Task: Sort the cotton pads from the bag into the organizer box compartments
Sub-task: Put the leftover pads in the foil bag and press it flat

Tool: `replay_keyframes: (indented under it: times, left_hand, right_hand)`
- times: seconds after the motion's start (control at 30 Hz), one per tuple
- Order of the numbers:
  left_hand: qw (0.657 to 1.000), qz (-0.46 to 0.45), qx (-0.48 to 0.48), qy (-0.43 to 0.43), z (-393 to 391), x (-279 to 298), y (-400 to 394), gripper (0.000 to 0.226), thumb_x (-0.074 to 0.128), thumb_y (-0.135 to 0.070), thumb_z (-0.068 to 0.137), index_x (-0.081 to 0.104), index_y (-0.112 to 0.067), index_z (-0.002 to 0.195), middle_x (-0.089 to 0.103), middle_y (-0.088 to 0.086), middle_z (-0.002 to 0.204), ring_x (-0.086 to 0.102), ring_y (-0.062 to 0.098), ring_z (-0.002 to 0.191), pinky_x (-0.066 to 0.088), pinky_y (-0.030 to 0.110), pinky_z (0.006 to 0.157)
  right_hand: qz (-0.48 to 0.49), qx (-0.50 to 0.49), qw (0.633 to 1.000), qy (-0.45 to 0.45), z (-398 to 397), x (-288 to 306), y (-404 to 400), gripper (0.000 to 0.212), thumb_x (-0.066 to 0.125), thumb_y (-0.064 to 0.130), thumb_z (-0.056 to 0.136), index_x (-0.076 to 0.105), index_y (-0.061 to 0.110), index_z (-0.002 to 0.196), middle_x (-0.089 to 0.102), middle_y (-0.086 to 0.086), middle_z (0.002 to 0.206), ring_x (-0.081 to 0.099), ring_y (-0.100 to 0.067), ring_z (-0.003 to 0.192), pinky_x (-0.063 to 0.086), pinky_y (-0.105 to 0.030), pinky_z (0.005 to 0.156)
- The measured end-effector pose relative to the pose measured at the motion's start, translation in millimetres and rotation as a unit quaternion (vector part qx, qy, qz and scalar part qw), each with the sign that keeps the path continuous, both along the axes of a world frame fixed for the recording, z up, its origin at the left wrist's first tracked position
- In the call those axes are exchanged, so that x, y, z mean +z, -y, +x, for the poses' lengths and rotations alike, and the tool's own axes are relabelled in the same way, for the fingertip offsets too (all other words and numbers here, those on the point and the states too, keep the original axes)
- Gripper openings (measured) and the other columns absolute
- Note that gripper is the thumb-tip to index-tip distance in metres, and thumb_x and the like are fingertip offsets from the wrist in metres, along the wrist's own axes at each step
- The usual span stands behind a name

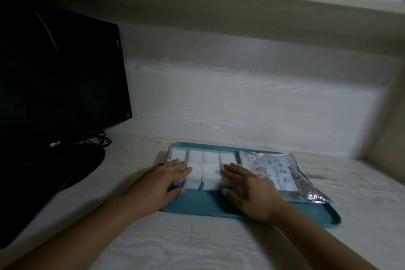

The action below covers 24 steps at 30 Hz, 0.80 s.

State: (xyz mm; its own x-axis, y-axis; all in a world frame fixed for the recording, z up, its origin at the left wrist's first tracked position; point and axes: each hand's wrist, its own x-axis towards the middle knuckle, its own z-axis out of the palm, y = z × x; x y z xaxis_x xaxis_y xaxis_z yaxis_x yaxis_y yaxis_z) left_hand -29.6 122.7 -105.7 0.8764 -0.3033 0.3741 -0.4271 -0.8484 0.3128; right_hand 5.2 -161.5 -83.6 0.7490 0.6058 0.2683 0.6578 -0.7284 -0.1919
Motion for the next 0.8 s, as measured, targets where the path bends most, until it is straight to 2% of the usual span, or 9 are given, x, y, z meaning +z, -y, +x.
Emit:
replay_keyframes:
  times: [0.13,0.2,0.27,0.33,0.43,0.5,0.6,0.73,0.8]
  left_hand:
    - [1.0,-0.01,0.016,0.025,-1,0,8,0.062,0.07,-0.031,0.091,0.042,-0.031,0.146,0.025,-0.022,0.147,0.02,-0.004,0.14,0.007,0.007,0.111]
    - [0.997,-0.029,0.034,0.063,2,-2,14,0.058,0.074,-0.024,0.087,0.052,-0.025,0.141,0.039,-0.013,0.148,0.032,0.004,0.141,0.011,0.009,0.111]
    - [0.993,-0.054,0.057,0.086,2,-4,19,0.054,0.075,-0.019,0.085,0.058,-0.021,0.137,0.049,-0.005,0.146,0.041,0.012,0.14,0.016,0.011,0.11]
    - [0.991,-0.053,0.076,0.093,3,-6,23,0.054,0.076,-0.017,0.083,0.061,-0.015,0.134,0.054,-0.003,0.143,0.046,0.016,0.136,0.021,0.013,0.109]
    - [0.99,-0.06,0.074,0.105,4,-10,26,0.051,0.084,-0.005,0.066,0.072,-0.007,0.116,0.069,0.007,0.122,0.064,0.029,0.111,0.037,0.018,0.099]
    - [0.988,-0.071,0.072,0.113,5,-13,28,0.052,0.085,0.001,0.059,0.073,-0.005,0.11,0.07,0.008,0.112,0.067,0.029,0.1,0.041,0.018,0.093]
    - [0.984,-0.087,0.09,0.123,3,-13,34,0.052,0.078,-0.004,0.064,0.07,-0.005,0.115,0.066,0.006,0.117,0.061,0.027,0.106,0.04,0.023,0.094]
    - [0.985,-0.078,0.089,0.122,-5,-7,41,0.05,0.073,-0.015,0.074,0.067,-0.008,0.123,0.063,0.002,0.123,0.057,0.024,0.109,0.042,0.023,0.093]
    - [0.986,-0.068,0.072,0.132,-9,-1,36,0.038,0.07,-0.02,0.076,0.071,-0.009,0.113,0.069,0.003,0.113,0.063,0.025,0.1,0.05,0.026,0.086]
  right_hand:
    - [0.004,0.011,1.0,0.018,1,-3,-1,0.072,0.064,0.049,0.088,0.033,0.031,0.15,0.027,0.012,0.158,0.018,-0.007,0.147,0.012,-0.018,0.117]
    - [0.012,-0.016,0.999,0.03,-1,-4,-7,0.07,0.067,0.047,0.085,0.04,0.029,0.147,0.034,0.01,0.155,0.026,-0.009,0.145,0.02,-0.022,0.118]
    - [0.026,-0.053,0.996,0.063,-3,-6,-18,0.062,0.069,0.049,0.082,0.052,0.024,0.137,0.05,0.004,0.144,0.041,-0.016,0.135,0.034,-0.03,0.111]
    - [0.029,-0.077,0.992,0.095,-4,-9,-29,0.053,0.069,0.049,0.08,0.058,0.017,0.121,0.059,-0.002,0.121,0.051,-0.024,0.116,0.047,-0.037,0.094]
    - [0.052,-0.091,0.989,0.102,-2,-15,-35,0.041,0.07,0.036,0.08,0.058,0.011,0.11,0.057,-0.007,0.11,0.051,-0.028,0.106,0.046,-0.039,0.081]
    - [0.093,-0.092,0.987,0.091,-2,-18,-34,0.037,0.071,0.029,0.077,0.058,0.013,0.108,0.057,-0.005,0.11,0.052,-0.026,0.104,0.046,-0.036,0.079]
    - [0.111,-0.094,0.985,0.089,-3,-19,-32,0.039,0.067,0.024,0.074,0.058,0.013,0.11,0.056,-0.004,0.11,0.052,-0.025,0.104,0.046,-0.034,0.078]
    - [0.111,-0.102,0.984,0.099,-6,-18,-33,0.044,0.065,0.031,0.073,0.058,0.011,0.111,0.057,-0.005,0.112,0.052,-0.025,0.105,0.046,-0.034,0.079]
    - [0.118,-0.096,0.984,0.094,-9,-16,-31,0.046,0.062,0.034,0.074,0.06,0.011,0.114,0.059,-0.005,0.114,0.053,-0.024,0.107,0.048,-0.034,0.084]
